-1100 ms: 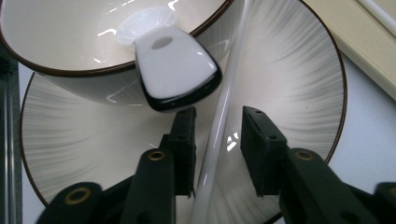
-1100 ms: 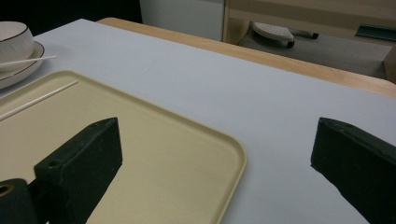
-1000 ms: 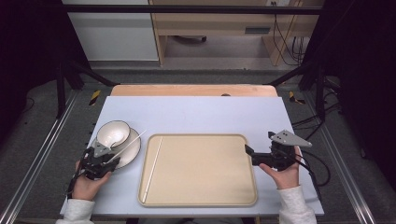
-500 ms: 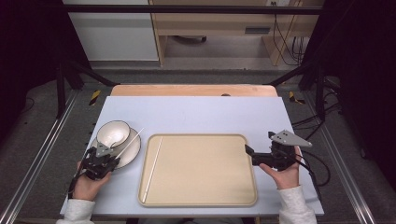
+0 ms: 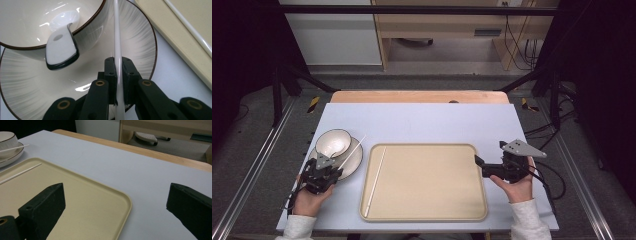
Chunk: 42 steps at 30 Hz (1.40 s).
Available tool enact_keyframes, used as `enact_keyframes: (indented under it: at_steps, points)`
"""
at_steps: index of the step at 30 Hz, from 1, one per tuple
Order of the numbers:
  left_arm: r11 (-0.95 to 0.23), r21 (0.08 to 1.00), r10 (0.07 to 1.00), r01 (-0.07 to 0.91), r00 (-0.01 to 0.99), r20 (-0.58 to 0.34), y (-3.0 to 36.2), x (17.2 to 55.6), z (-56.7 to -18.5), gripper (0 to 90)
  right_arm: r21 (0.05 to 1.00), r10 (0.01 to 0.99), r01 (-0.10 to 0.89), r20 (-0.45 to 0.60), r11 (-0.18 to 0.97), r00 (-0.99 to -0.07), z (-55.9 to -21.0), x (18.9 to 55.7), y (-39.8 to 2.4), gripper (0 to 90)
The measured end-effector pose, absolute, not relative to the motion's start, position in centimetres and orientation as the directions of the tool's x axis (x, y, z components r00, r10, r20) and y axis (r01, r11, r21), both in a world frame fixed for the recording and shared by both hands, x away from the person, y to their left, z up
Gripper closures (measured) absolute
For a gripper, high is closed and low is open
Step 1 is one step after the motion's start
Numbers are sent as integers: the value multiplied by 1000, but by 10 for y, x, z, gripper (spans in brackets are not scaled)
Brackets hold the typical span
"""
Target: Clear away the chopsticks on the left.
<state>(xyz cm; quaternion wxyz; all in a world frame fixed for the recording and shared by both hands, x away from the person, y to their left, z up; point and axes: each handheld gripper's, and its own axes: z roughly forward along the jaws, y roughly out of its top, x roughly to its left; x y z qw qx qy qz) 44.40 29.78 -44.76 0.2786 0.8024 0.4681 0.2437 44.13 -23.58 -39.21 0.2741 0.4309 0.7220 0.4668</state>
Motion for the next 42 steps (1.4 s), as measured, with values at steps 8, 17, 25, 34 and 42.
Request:
enact_keyframes:
  at_steps: [8,17,25,34,42]
  points:
    - [-380,722,895,578,426,130,285,433,-437,839,912,879,364,7,190,-476,-391,441,-237,24]
    - [-329,767,908,550,406,99,266,421,-431,839,914,881,362,9,185,-473,-390,440,-238,24]
    - [-306,795,911,524,404,84,248,412,-430,839,913,881,362,5,188,-473,-390,440,-238,24]
    - [-287,802,919,524,387,76,233,403,-434,840,916,883,359,10,181,-469,-389,440,-239,24]
    - [-236,812,935,534,352,41,220,396,-437,839,917,885,358,14,174,-466,-388,438,-240,24]
